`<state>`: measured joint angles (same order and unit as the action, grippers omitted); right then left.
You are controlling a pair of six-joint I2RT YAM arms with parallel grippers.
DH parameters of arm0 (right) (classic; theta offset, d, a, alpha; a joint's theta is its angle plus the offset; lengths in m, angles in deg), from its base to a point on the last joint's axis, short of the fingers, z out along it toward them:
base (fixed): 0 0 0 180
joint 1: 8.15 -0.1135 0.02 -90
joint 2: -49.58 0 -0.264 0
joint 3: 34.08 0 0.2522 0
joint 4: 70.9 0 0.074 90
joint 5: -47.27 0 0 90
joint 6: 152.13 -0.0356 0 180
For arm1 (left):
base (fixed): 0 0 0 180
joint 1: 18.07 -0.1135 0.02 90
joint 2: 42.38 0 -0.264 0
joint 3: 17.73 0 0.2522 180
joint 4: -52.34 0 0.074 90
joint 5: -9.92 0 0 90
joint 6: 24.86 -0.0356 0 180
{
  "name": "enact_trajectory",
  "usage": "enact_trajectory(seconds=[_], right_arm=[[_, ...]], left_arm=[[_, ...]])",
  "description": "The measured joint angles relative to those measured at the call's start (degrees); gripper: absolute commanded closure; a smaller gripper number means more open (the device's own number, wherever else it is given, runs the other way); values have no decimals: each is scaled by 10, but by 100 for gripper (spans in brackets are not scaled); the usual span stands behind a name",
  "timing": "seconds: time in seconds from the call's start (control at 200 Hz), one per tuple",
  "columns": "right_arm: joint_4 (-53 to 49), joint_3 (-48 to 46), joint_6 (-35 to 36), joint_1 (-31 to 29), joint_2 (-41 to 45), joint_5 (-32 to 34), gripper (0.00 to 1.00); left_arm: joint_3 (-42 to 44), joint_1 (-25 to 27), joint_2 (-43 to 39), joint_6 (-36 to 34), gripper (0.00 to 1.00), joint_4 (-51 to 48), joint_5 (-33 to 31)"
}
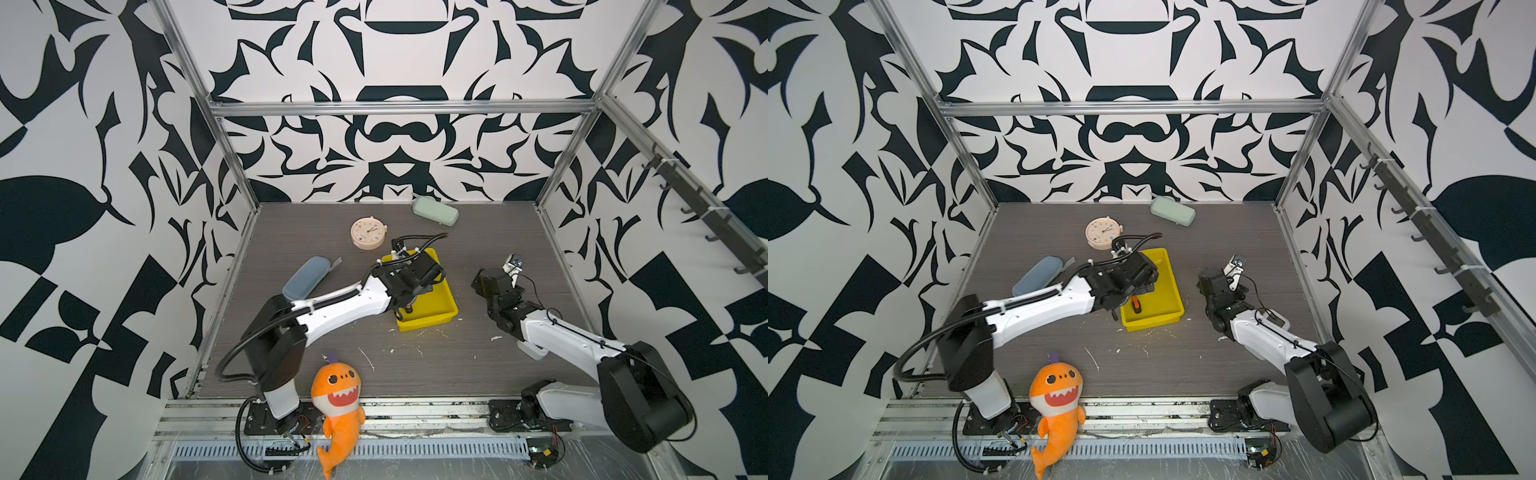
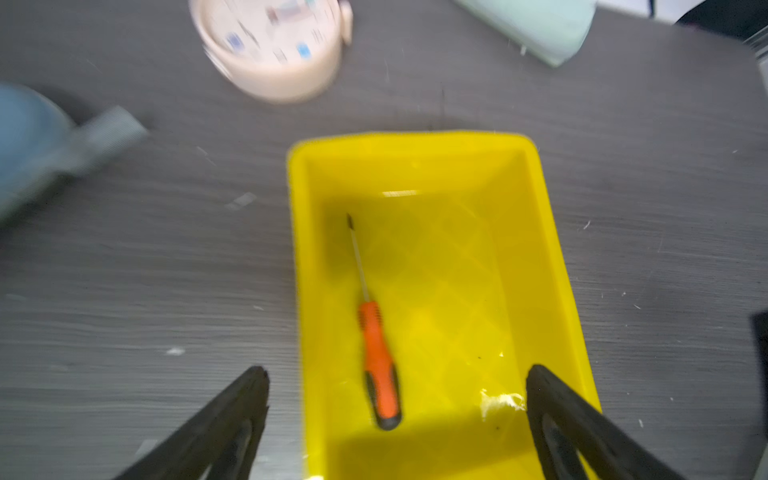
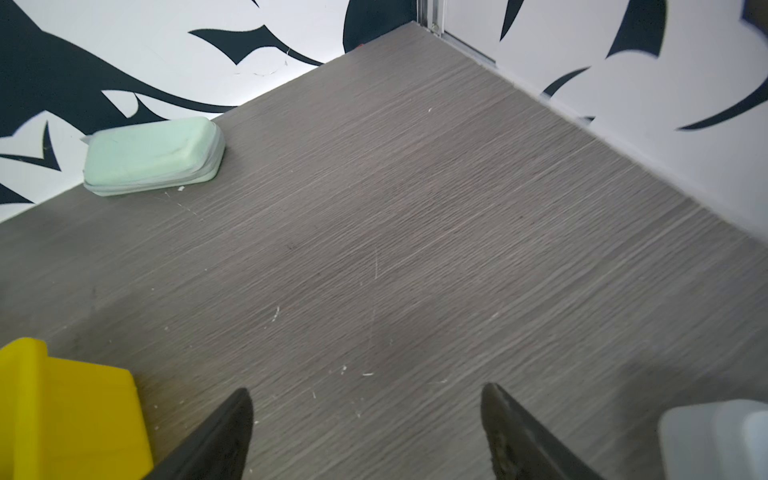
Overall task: Put the screwdriver in the bin
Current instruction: 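Withdraw the open left gripper from the bin toward the robot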
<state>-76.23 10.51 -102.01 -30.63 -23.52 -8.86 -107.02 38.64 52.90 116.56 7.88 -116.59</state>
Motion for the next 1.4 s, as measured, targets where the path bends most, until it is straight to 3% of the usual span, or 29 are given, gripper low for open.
enact_trajectory(seconds=[0.115,0.29,0.315,0.39,0.62,0.815,0.93,1.05,1.165,1.405], right_arm=[[1,1,5,0,-18,-9,5],[9,1,14,0,-24,-16,3],[13,1,16,0,-24,-18,6],[35,-5,27,0,-24,-27,12],[58,-25,74,-1,-20,-98,8],[-3,-22,93,-1,35,-105,8],[-2,-6,168,-1,56,-60,1],[98,-6,306,3,35,19,1],[223,-41,417,19,-20,43,1],[328,-103,462,43,-107,40,2]], left_arm=[[117,-25,-120,-38,0,5,-31],[296,-174,-277,-37,1,13,-28],[321,-186,-299,-29,0,15,-34],[389,-192,-358,-19,0,29,-37],[522,-189,-445,-15,1,78,-19],[542,-189,-451,-26,0,115,-2],[535,-189,-439,-28,0,116,6],[534,-189,-432,-35,1,121,18],[534,-189,-433,-39,0,123,31],[534,-189,-442,-39,0,134,36]])
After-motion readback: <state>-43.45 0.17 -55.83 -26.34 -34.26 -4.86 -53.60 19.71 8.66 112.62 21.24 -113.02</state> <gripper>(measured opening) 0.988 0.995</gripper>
